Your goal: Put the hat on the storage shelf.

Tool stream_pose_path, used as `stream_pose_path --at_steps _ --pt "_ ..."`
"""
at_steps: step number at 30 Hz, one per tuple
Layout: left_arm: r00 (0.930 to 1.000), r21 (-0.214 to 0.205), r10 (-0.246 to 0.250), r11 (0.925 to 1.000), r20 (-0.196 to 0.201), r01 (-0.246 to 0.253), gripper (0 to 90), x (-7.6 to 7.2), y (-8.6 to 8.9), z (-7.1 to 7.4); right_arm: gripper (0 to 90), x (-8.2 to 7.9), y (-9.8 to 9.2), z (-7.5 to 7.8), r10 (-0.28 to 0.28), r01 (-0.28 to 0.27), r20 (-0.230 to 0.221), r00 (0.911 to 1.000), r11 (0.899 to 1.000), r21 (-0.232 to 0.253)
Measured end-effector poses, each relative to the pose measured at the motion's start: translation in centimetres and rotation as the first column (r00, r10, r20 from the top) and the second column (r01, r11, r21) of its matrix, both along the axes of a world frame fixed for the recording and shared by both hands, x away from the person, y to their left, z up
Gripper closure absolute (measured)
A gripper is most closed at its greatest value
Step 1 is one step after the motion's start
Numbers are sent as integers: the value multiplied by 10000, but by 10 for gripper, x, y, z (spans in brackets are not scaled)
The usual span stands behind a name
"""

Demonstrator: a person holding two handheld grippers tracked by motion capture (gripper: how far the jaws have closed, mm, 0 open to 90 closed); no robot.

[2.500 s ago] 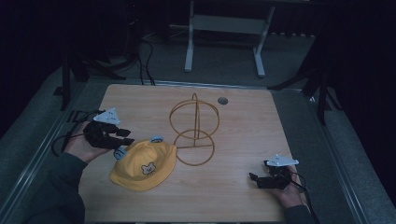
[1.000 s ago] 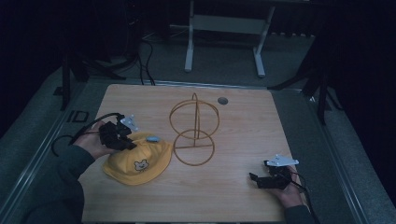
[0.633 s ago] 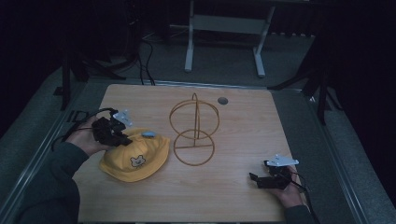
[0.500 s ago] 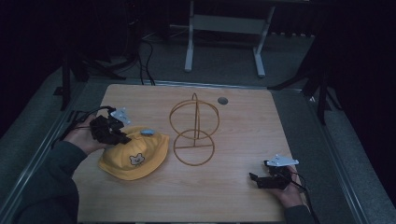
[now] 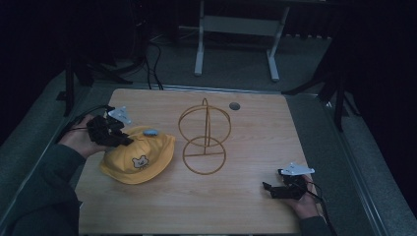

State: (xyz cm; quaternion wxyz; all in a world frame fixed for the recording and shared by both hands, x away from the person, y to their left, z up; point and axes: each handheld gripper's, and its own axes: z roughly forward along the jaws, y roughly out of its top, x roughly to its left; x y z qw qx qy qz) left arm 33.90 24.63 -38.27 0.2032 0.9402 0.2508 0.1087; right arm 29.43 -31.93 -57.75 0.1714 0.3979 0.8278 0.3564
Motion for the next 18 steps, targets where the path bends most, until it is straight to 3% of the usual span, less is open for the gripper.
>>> stream_pose_path --at_steps 3,18 --pt "9995 -149 166 9998 280 -162 847 -1 4 5 138 0 0 0 4 -4 -1 10000 10000 5" --pt "9934 -663 652 9961 945 -591 847 -2 19 26 139 -1 0 0 20 -20 -11 10000 10000 10"
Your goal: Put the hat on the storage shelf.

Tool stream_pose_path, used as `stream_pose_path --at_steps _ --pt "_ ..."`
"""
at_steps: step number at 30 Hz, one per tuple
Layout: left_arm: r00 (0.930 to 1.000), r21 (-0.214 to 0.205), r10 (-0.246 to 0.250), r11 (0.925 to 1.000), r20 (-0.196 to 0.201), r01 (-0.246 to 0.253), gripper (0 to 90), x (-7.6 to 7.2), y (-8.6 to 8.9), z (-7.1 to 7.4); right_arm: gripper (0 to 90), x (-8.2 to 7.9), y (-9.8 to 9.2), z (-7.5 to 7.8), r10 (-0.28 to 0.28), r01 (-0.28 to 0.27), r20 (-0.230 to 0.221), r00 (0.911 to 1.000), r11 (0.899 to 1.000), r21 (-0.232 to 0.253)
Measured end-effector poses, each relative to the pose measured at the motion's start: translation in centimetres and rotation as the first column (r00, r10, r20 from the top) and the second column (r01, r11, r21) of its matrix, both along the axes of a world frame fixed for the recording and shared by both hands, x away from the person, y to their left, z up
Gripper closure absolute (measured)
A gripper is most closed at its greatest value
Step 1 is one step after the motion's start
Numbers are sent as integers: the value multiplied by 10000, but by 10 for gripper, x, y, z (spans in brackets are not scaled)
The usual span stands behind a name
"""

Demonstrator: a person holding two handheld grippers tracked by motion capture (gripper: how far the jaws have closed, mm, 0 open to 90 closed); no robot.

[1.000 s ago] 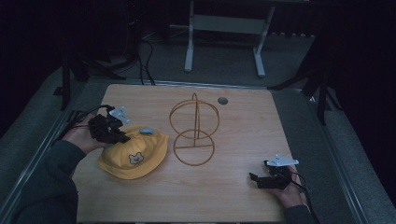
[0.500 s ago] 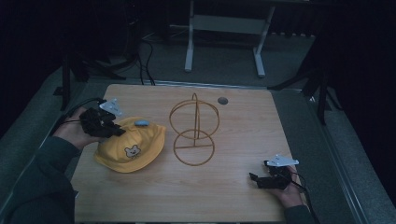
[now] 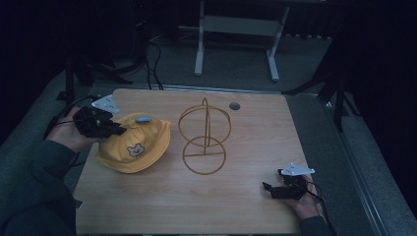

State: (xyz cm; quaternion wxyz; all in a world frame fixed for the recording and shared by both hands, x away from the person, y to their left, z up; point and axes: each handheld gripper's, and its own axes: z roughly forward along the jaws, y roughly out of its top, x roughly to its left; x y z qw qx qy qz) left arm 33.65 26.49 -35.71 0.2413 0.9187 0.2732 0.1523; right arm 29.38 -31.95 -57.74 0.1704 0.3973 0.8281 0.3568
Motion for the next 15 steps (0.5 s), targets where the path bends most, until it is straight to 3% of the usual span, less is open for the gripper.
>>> stream_pose_path --at_steps 15 --pt "9997 -579 -6 9983 243 20 847 1 9 15 139 0 0 0 12 -12 -3 10000 10000 3"
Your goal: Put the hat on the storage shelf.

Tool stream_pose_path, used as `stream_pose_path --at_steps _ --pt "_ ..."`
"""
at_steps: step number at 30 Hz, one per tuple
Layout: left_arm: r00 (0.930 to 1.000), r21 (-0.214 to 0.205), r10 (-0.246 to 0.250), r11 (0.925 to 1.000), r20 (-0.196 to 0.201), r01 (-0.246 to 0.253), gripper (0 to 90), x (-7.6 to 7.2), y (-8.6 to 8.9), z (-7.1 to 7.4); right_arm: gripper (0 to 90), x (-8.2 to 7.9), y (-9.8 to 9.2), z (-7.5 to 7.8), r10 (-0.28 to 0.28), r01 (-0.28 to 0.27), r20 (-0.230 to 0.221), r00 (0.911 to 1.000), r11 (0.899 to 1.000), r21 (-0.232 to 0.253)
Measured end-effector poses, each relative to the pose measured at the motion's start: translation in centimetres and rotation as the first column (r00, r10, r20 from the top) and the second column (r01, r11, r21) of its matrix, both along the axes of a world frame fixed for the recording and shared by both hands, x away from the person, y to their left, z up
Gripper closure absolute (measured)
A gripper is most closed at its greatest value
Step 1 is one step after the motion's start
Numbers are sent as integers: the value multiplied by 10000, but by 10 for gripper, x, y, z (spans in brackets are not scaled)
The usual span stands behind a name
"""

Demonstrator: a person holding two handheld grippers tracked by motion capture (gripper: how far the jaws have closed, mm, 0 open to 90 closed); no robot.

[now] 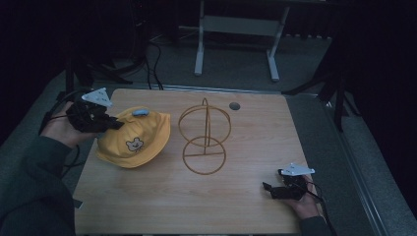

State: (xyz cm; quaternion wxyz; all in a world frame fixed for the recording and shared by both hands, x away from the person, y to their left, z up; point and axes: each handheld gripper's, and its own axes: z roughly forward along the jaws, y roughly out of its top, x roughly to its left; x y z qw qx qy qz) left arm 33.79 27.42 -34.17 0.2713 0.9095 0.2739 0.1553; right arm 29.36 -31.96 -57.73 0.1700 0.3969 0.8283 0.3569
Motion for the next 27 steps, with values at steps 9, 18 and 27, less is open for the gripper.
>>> stream_pose_path --at_steps 9,18,27 --pt "9999 -322 -1 9995 166 6 847 -1 4 9 139 0 0 0 10 -10 -6 10000 10000 -16" --pt "9996 -513 -48 9987 271 62 847 0 5 16 139 0 0 0 12 -12 -8 10000 10000 -18" --pt "9984 -856 -8 9963 571 57 847 -1 7 25 139 0 0 0 10 -10 -10 10000 10000 -13"
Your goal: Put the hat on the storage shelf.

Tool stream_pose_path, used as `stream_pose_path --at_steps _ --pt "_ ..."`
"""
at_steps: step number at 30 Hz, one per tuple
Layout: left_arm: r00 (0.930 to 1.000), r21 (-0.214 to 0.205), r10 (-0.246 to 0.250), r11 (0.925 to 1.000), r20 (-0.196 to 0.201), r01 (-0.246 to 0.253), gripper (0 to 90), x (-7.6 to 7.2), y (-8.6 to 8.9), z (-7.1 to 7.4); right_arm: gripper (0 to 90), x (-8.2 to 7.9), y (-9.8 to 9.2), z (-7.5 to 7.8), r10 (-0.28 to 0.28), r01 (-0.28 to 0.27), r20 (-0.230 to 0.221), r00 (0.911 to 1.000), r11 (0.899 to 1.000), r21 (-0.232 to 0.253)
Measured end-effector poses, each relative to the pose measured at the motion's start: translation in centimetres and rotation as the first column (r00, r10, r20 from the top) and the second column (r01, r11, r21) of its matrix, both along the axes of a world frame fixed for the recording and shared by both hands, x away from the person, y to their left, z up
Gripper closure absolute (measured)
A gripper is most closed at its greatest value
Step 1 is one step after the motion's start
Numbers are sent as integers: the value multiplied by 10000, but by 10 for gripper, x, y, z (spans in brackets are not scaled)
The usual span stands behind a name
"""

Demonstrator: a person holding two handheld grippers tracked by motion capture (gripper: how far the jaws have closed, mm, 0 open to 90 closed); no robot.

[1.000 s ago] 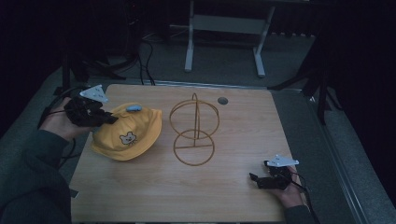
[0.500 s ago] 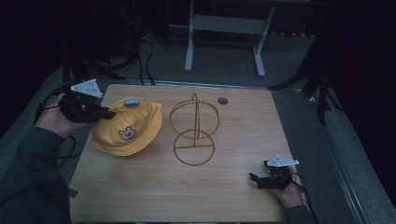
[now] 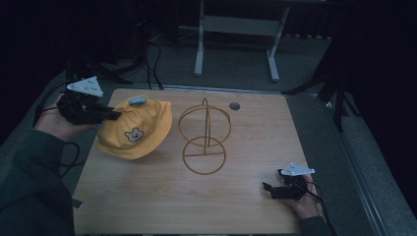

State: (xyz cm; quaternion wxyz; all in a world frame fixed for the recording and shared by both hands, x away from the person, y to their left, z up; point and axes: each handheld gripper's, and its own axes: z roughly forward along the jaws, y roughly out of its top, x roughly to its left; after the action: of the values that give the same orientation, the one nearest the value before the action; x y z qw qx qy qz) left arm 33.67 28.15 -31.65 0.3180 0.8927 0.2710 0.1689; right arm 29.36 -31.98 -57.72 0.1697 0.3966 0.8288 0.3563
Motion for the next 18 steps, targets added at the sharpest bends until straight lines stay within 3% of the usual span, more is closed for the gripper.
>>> stream_pose_path --at_steps 18 --pt "9997 -178 -188 9997 175 191 847 -1 -3 12 139 0 0 0 5 -5 0 10000 10000 -2"
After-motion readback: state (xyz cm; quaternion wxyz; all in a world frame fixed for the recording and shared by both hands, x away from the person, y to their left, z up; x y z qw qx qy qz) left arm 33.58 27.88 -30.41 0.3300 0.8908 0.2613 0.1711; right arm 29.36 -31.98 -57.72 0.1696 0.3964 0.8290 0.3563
